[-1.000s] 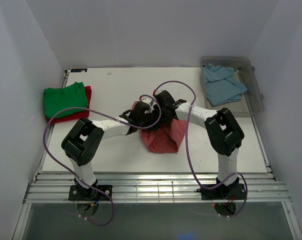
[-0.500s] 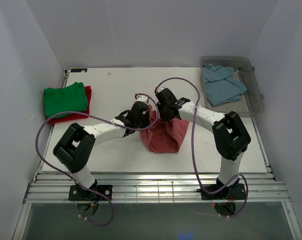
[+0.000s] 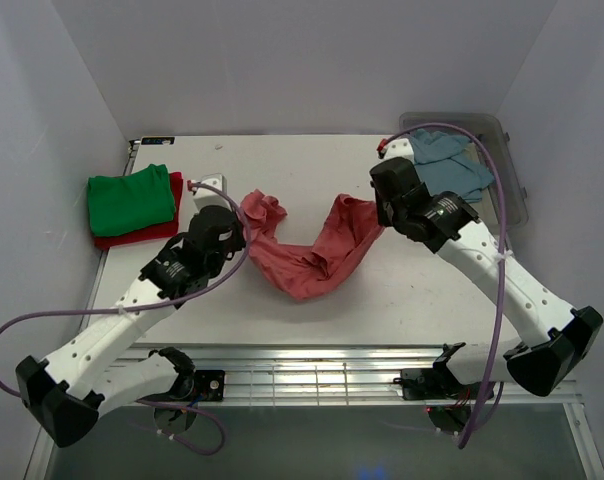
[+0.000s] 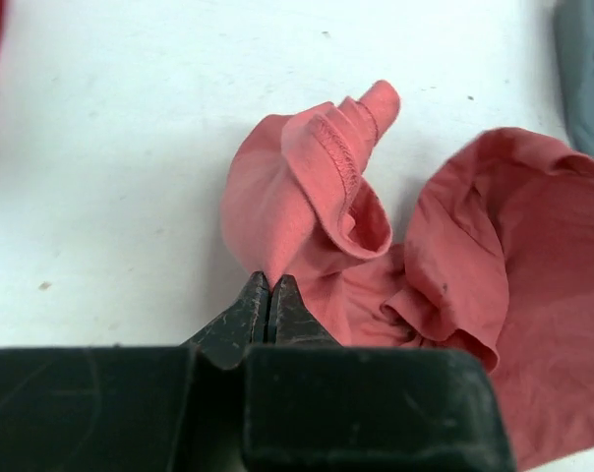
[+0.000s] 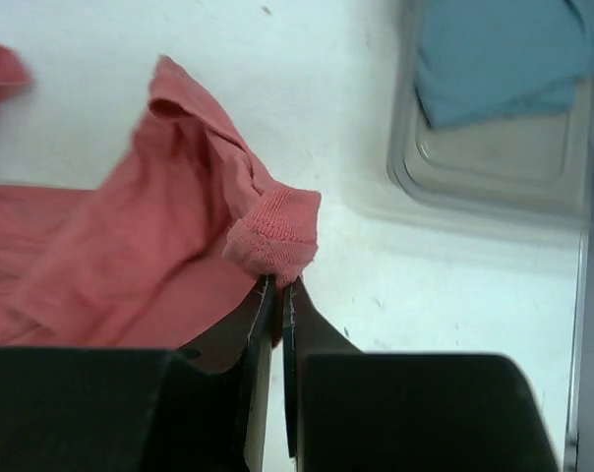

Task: Fold and stack the t-shirts
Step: Flatten the tshirt out

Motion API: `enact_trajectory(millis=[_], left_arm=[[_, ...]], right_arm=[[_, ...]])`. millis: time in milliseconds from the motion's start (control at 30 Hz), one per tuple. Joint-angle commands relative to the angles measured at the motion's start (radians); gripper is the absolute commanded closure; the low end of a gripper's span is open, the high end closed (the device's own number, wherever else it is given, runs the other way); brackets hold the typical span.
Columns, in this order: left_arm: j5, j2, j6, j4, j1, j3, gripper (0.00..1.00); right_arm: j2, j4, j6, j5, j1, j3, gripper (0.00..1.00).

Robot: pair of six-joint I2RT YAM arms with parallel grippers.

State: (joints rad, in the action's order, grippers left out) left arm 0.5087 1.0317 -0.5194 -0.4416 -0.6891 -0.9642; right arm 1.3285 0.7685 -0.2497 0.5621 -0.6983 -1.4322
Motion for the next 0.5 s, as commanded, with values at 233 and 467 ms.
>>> enact_trajectory(millis=[233,467], left_arm=[[0.004,-0.053,-0.240,-0.581,0.011,-0.024,0.65],[0.077,-0.143,-0.288,-0.669,0.010,-0.139,0.08]], right_arm=[[-0.074,0.542,-0.385,-0.011,-0.004,0.208,0.86],[-0.091,0.485,-0.363,0.012,-0.027,0.123,0.37]])
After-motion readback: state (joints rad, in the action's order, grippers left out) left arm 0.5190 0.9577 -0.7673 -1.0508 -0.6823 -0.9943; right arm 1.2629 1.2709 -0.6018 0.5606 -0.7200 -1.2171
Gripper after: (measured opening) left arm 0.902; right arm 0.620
